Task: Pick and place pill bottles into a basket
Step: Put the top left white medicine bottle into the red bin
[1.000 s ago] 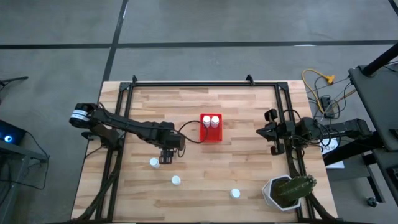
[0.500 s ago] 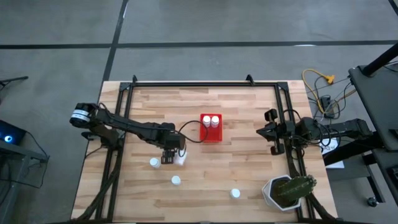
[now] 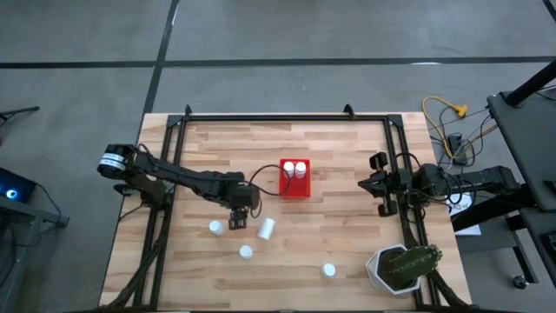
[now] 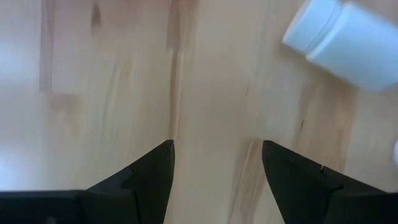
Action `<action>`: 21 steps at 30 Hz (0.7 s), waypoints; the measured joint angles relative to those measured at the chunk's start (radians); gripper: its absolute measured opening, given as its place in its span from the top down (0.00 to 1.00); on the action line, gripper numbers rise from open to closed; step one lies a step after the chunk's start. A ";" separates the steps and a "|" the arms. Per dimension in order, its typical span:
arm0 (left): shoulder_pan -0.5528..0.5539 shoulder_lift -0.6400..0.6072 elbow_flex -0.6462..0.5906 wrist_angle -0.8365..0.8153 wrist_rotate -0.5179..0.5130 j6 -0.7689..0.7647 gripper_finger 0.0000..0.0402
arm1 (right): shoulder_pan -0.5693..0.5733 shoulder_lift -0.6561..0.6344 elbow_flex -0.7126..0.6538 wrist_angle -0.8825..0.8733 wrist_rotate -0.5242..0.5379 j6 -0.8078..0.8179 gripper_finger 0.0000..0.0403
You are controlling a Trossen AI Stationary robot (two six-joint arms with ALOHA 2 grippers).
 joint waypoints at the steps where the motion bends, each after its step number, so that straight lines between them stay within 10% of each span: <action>1: 0.000 0.000 0.003 0.014 0.000 -0.006 0.44 | 0.000 0.000 0.000 0.000 0.000 0.001 0.98; 21: -0.018 0.116 0.128 0.093 0.108 -0.029 0.44 | 0.000 0.000 0.000 0.000 0.000 0.002 0.98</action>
